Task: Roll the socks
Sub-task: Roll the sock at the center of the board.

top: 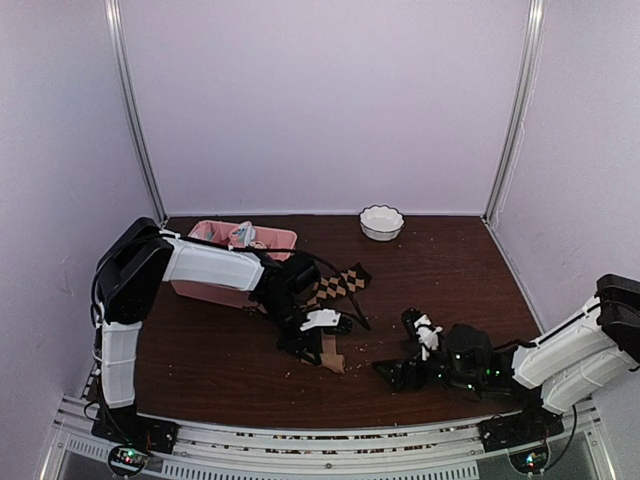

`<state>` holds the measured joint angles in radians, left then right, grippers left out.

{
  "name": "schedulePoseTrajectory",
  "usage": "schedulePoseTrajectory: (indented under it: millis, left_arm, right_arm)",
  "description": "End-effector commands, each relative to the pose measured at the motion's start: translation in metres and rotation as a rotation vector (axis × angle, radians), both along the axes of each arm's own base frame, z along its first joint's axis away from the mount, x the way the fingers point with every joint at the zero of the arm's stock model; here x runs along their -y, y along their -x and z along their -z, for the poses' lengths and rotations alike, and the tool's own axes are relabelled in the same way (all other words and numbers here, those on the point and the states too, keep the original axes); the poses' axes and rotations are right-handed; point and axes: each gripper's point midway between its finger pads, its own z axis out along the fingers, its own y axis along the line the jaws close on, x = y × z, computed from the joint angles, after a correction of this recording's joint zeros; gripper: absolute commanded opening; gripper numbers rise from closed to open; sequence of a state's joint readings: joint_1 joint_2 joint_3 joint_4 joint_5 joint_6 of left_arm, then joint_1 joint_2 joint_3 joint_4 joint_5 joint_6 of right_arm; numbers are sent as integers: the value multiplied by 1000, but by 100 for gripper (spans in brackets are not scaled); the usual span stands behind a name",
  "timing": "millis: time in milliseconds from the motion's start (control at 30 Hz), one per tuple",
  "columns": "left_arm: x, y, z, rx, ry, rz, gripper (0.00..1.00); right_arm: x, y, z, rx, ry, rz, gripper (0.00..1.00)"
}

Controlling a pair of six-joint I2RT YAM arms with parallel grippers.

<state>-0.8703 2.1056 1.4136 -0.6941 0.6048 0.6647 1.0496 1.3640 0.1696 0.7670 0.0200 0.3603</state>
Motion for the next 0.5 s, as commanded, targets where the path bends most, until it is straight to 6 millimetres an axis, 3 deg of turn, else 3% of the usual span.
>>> schedulePoseTrajectory:
  millis: [0,133,300,467]
  left_arm:
    - [-38,32,38,-101,-169,49,19]
    - [-42,44,37,-99,-164,106,22]
    - [-47,58,34,-98,-155,162,24]
    - [-50,62,34,-117,-163,183,24]
  right_arm:
    - [-38,31,-18,245,34,-298,91]
    - [-71,45,-7,237,73,-486,86]
    - [-103,40,-11,279,64,-552,77]
    - [-121,40,-3,286,84,-613,71]
